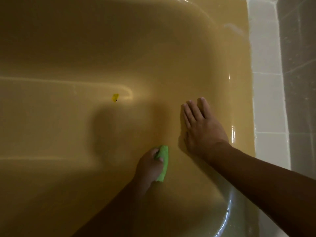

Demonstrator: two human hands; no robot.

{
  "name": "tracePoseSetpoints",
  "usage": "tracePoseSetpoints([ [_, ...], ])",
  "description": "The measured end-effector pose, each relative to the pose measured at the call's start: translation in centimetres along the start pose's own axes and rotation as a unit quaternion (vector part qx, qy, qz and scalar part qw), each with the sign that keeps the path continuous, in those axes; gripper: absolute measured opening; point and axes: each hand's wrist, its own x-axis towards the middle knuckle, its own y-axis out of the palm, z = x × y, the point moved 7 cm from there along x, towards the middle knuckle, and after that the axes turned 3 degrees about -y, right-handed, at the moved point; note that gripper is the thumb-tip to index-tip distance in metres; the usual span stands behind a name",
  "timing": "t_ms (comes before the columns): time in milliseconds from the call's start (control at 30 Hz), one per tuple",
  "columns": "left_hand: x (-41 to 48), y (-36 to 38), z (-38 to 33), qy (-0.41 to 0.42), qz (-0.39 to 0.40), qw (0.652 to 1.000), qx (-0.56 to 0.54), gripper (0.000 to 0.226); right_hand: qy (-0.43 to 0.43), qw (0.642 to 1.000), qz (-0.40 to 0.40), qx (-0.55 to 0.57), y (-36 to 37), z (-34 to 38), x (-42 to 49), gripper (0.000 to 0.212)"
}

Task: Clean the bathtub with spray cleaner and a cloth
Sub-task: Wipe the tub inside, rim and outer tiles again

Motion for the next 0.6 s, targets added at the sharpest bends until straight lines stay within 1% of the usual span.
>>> tracePoseSetpoints([
  [100, 3.8, -1.2, -4.4, 0.018, -0.017, 0.995, -0.093, 0.034, -0.005, 1.0, 0.008, 0.002, 0.4, 1.2, 1.1, 0.074],
  [233, 10.4, -4.8, -11.8, 0.069, -0.092, 0.98, -0.165, 0.048, -0.008, 1.0, 0.015, 0.005, 1.0, 2.7, 3.6, 0.074],
  [300, 12.9, -6.2, -14.1, 0.098, -0.108, 0.97, -0.193, 0.048, -0.013, 1.0, 0.019, -0.001, 1.4, 3.5, 4.8, 0.075],
  [367, 14.4, -7.0, -15.0, 0.144, -0.123, 0.964, -0.187, 0.05, -0.014, 1.0, 0.021, -0.01, 1.9, 4.2, 5.9, 0.076],
  [433, 15.2, -6.5, -13.9, 0.186, -0.119, 0.961, -0.168, 0.05, -0.01, 1.0, 0.019, -0.015, 2.1, 4.7, 6.8, 0.076],
  [467, 15.3, -5.8, -12.4, 0.191, -0.113, 0.962, -0.159, 0.049, -0.01, 1.0, 0.019, -0.012, 2.2, 5.0, 7.1, 0.075],
  [500, 15.1, -4.8, -10.2, 0.182, -0.107, 0.967, -0.144, 0.048, -0.011, 1.0, 0.02, -0.002, 2.2, 5.2, 7.4, 0.074],
  [600, 10.8, -1.9, -2.2, 0.099, -0.086, 0.991, -0.039, 0.043, -0.009, 0.999, 0.022, 0.031, 2.1, 5.4, 7.5, 0.071],
])
